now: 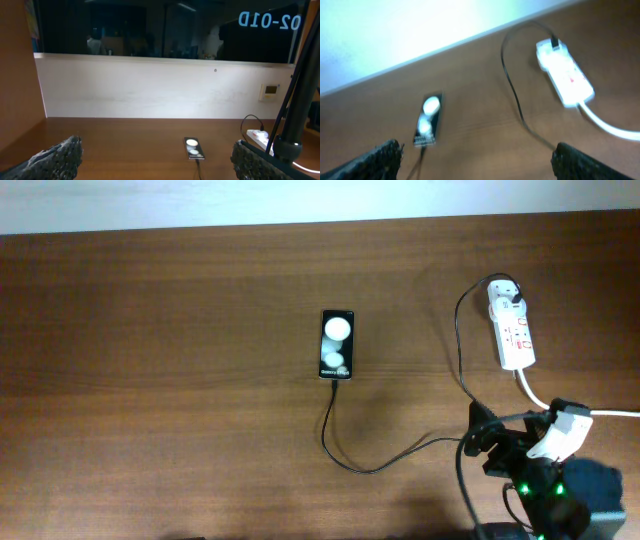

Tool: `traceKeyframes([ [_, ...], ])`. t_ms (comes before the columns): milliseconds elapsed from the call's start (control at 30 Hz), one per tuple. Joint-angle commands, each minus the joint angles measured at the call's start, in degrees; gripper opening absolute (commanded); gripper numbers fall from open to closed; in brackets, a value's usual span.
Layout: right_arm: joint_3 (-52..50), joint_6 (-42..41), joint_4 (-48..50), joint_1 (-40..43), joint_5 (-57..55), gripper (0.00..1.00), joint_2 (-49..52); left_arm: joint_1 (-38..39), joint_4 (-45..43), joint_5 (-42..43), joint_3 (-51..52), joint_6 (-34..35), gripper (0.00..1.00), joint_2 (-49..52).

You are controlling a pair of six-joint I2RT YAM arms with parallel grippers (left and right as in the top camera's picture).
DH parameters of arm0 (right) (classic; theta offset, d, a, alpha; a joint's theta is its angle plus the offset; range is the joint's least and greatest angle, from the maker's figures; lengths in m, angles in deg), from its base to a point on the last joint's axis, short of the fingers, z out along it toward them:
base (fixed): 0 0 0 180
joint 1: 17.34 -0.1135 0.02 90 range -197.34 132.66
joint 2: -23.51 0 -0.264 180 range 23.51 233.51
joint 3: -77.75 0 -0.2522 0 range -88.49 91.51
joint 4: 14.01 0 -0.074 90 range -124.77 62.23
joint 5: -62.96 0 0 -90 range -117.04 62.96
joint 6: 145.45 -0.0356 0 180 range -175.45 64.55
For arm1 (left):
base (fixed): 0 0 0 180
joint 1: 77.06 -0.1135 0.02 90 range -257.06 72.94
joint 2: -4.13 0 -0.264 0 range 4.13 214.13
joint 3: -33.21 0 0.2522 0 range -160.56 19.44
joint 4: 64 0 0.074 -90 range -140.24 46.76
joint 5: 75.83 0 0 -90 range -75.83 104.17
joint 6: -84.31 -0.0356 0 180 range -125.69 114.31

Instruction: Plug charger to phone and switch on socket

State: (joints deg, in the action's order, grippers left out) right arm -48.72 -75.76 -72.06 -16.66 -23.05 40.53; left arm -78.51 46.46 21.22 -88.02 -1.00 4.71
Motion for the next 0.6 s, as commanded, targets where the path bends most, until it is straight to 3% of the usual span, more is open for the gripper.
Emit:
traceKeyframes([
  [0, -7.54, 0.57, 7.5, -0.31, -0.09, 0.99, -6.91, 0.17, -0.02, -0.42, 0.15, -0.7, 0.99, -0.09],
  [133, -17.73, 0.57, 19.61, -0.31, -0.11, 0.99, -16.13, 0.17, -0.02, -0.44, 0.15, -0.7, 0.99, -0.09],
  [367, -23.87, 0.57, 33.07, -0.31, -0.11, 0.99, -16.81, 0.17, -0.02, -0.42, 0.15, -0.7, 0.99, -0.09],
  [567, -30.49, 0.57, 36.48, -0.31, -0.11, 0.99, -16.83, 0.17, -0.02, -0.44, 0.15, -0.7, 0.99, -0.09],
])
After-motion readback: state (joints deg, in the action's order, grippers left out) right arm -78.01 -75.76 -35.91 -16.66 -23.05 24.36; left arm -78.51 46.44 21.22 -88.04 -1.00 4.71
